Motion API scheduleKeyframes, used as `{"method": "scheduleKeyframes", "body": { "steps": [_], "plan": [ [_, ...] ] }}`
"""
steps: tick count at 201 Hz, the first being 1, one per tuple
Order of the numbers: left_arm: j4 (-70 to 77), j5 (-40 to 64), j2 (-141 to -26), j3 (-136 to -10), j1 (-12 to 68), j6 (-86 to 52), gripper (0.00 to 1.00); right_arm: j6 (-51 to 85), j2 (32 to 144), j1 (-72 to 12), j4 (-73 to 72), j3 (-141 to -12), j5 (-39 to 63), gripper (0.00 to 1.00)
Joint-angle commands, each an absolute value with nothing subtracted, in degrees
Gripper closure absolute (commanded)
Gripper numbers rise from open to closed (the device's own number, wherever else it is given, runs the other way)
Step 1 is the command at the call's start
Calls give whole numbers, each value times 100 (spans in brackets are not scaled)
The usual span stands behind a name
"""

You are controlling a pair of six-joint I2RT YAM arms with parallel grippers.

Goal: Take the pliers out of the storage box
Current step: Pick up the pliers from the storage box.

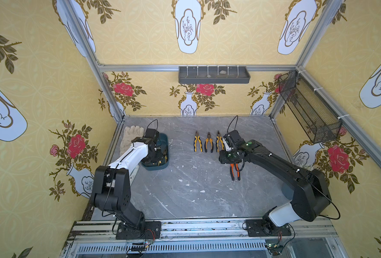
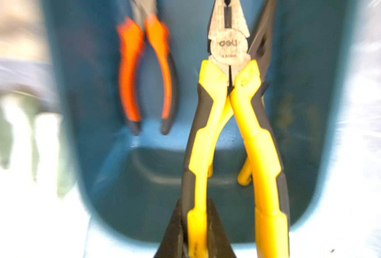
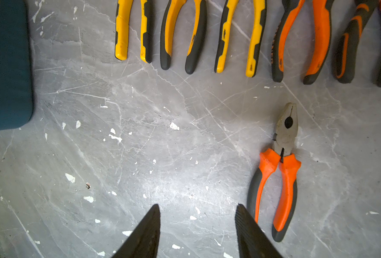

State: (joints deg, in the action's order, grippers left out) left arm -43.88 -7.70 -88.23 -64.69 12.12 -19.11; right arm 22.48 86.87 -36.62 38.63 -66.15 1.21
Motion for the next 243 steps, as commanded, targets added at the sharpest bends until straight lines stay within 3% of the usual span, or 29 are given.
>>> {"method": "scheduleKeyframes", "body": {
  "steps": [1,48,83,117,157,202,243],
  "plan": [
    [-3978,-1543,-8084,-6290,1421,-1825,100,2307,8588,-3705,3833,-6646,105,48],
    [-2550,-2252,-6110,-4874,2365,-1928,100,2420,8878,-4255,3932,-7263,-191,46],
    [-1430,-2841,-5576,-3990,3738,-1433,100,2465,9658,-4952,4215,-8478,-472,41],
    [-579,-3800,-5215,-3436,4684,-1188,100,2945,10221,-5154,4264,-9394,48,34],
    [-272,-3935,-5186,-3138,5019,-1243,100,3428,10213,-5453,4020,-9813,228,32],
    [-244,-4171,-5535,-3203,5203,-1339,100,3902,9712,-5465,3054,-9411,259,34],
    [-229,-4203,-5682,-3256,5276,-1436,100,4547,10381,-5329,3870,-10457,-263,33]
  ]
}}
